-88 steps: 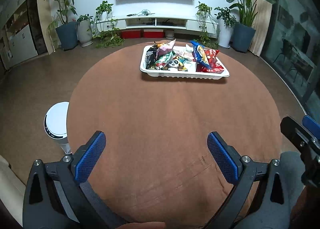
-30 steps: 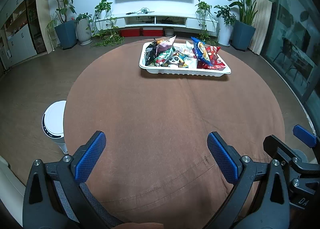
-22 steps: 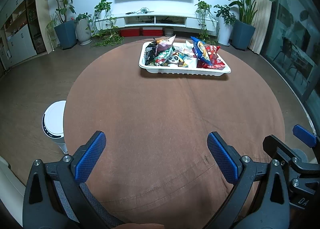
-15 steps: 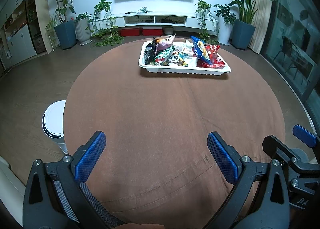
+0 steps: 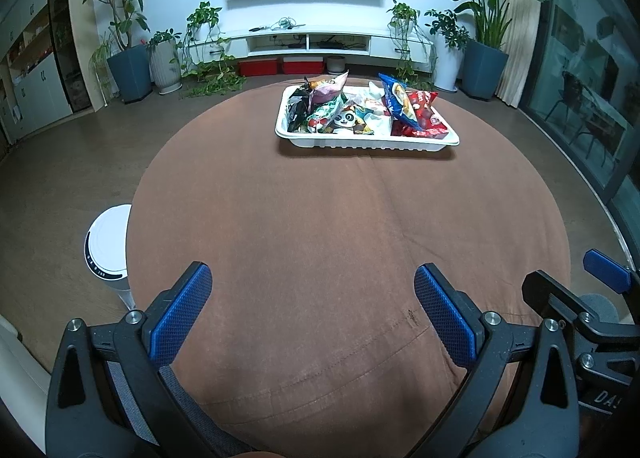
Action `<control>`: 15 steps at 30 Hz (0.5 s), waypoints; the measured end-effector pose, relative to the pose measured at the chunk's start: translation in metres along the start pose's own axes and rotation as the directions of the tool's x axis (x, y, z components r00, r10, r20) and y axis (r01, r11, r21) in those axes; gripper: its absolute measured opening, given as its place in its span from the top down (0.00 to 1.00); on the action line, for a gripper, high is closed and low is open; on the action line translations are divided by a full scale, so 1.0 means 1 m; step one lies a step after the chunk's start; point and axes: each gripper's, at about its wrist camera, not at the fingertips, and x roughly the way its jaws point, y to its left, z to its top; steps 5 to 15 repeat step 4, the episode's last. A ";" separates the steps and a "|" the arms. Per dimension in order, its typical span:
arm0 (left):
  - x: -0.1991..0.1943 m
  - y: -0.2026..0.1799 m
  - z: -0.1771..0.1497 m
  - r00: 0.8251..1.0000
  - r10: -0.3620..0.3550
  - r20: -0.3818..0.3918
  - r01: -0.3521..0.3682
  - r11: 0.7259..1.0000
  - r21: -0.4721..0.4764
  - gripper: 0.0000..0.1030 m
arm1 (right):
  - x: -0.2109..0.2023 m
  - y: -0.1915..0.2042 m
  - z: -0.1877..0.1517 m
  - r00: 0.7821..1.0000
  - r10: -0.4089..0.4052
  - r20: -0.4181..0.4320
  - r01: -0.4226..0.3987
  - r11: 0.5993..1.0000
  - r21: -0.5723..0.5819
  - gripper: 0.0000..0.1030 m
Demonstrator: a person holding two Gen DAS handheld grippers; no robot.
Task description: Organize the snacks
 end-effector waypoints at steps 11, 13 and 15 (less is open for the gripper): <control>-0.002 0.000 -0.001 1.000 0.006 -0.002 -0.006 1.000 0.001 0.00 | 0.002 -0.002 -0.001 1.000 0.000 -0.006 0.000 1.000 0.003 0.00; -0.002 0.000 -0.001 1.000 0.006 -0.002 -0.006 1.000 0.001 0.00 | 0.002 -0.002 -0.001 1.000 0.000 -0.006 0.000 1.000 0.003 0.00; -0.002 0.000 -0.001 1.000 0.006 -0.002 -0.006 1.000 0.001 0.00 | 0.002 -0.002 -0.001 1.000 0.000 -0.006 0.000 1.000 0.003 0.00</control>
